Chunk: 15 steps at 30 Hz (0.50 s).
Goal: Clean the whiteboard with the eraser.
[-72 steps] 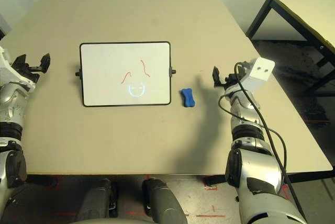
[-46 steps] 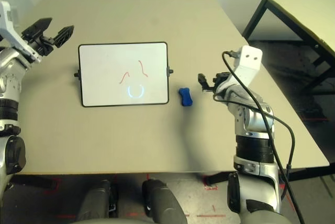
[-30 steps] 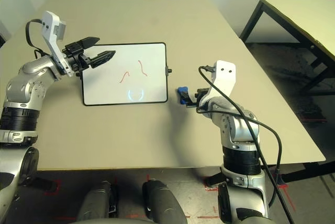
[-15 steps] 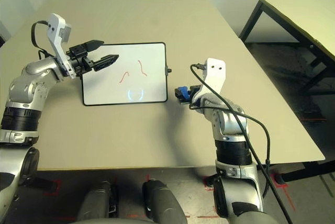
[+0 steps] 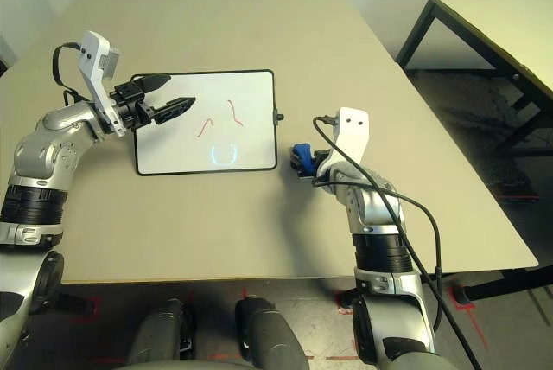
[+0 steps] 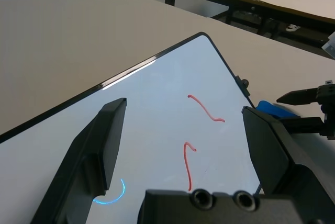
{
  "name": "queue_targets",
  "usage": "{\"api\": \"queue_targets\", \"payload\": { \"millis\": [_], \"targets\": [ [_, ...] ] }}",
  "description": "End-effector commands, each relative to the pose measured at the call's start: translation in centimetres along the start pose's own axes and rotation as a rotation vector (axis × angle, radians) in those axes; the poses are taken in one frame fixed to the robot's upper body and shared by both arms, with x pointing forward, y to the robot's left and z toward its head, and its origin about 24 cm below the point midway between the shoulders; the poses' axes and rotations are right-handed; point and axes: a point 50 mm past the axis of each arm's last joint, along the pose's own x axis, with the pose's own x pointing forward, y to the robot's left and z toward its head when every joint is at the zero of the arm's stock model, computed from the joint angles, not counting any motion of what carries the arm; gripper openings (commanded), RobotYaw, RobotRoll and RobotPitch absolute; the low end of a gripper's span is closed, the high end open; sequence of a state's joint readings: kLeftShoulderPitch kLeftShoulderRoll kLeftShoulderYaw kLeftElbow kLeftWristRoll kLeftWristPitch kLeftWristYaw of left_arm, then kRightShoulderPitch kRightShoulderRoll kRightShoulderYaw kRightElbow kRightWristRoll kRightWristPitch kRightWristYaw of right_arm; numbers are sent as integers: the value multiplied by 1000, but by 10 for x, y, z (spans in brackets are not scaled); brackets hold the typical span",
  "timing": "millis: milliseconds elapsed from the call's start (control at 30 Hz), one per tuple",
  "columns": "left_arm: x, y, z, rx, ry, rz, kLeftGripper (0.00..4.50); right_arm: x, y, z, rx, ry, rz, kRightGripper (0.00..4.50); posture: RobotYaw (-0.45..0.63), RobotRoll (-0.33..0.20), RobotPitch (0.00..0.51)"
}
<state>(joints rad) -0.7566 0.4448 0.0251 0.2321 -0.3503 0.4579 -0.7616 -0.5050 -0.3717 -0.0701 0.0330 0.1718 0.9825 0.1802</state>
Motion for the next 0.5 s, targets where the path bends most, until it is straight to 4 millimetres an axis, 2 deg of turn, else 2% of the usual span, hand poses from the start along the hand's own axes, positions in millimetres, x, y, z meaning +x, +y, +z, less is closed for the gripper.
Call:
{"api": "queue_targets", "payload": {
  "millis": [33, 300, 367, 500],
  "targets": [
    [0, -2, 0, -4, -2, -2, 4500, -1, -1, -1, -24, 1, -19, 3773, -49, 0, 96],
    [2, -2, 3, -4, -15, 3, 4500, -4, 4, 2, -46, -1, -5, 1026, -56, 0, 89],
    [3, -2, 3, -4, -17, 3, 4500, -3, 4, 1, -49, 4, -6, 555, -57, 0, 86],
    [3, -1, 3, -3, -18, 6, 4500, -4, 2, 1, -56, 8, -11, 256, -59, 0, 84]
  ]
}}
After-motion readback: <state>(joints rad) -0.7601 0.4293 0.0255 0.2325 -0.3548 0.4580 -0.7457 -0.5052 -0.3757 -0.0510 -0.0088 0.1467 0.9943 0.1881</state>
